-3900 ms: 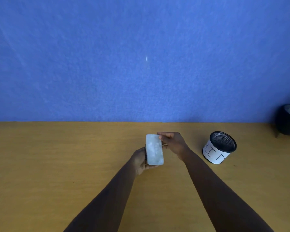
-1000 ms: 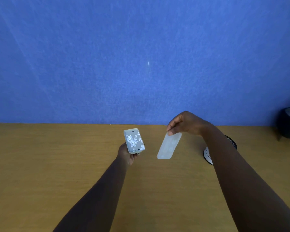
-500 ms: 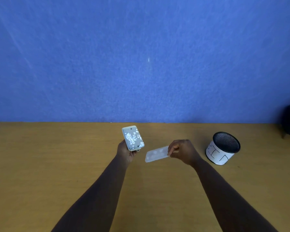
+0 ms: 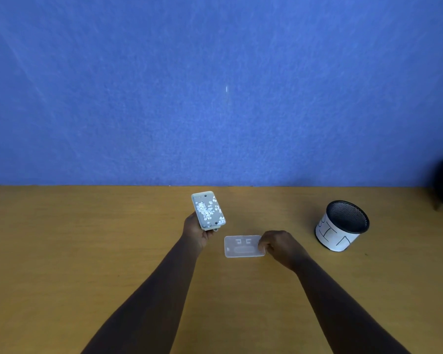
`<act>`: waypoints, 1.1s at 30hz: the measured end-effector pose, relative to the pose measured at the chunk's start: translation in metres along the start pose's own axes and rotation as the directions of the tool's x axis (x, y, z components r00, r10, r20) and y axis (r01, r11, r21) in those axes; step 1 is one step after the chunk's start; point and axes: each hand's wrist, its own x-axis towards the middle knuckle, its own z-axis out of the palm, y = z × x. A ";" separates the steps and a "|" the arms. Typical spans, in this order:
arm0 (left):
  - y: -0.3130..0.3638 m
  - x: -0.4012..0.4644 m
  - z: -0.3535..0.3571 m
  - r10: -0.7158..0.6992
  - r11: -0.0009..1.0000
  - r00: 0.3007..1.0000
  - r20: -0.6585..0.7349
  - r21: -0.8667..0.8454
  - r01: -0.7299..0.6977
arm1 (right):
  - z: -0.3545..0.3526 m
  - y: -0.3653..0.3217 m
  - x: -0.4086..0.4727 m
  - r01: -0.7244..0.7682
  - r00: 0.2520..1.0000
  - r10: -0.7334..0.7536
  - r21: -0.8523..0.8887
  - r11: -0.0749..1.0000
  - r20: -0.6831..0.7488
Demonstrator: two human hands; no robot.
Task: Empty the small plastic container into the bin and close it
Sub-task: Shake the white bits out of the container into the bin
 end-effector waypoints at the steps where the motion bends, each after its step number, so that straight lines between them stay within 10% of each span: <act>1: -0.001 -0.001 0.001 0.003 1.000 1.000 -0.002 0.005 -0.003 | -0.002 -0.004 0.002 -0.010 0.997 0.014 0.056 0.998 -0.070; 5: -0.008 -0.007 0.014 0.007 1.000 1.000 0.020 -0.007 -0.007 | -0.021 -0.027 0.008 -0.080 0.875 0.294 0.484 0.872 -0.385; 9: -0.020 -0.018 0.034 0.016 0.999 0.998 0.066 0.029 -0.018 | -0.054 -0.056 0.009 -0.140 0.882 0.427 0.752 0.644 -0.201; 26: -0.078 -0.052 0.129 -0.077 0.960 0.927 0.367 0.278 -0.030 | -0.109 -0.027 -0.052 -0.308 0.764 0.497 0.445 0.841 -0.412; 33: -0.106 -0.056 0.155 0.008 0.768 0.879 0.476 0.561 -0.311 | -0.138 0.028 -0.077 -0.417 0.689 0.550 0.363 0.833 -0.471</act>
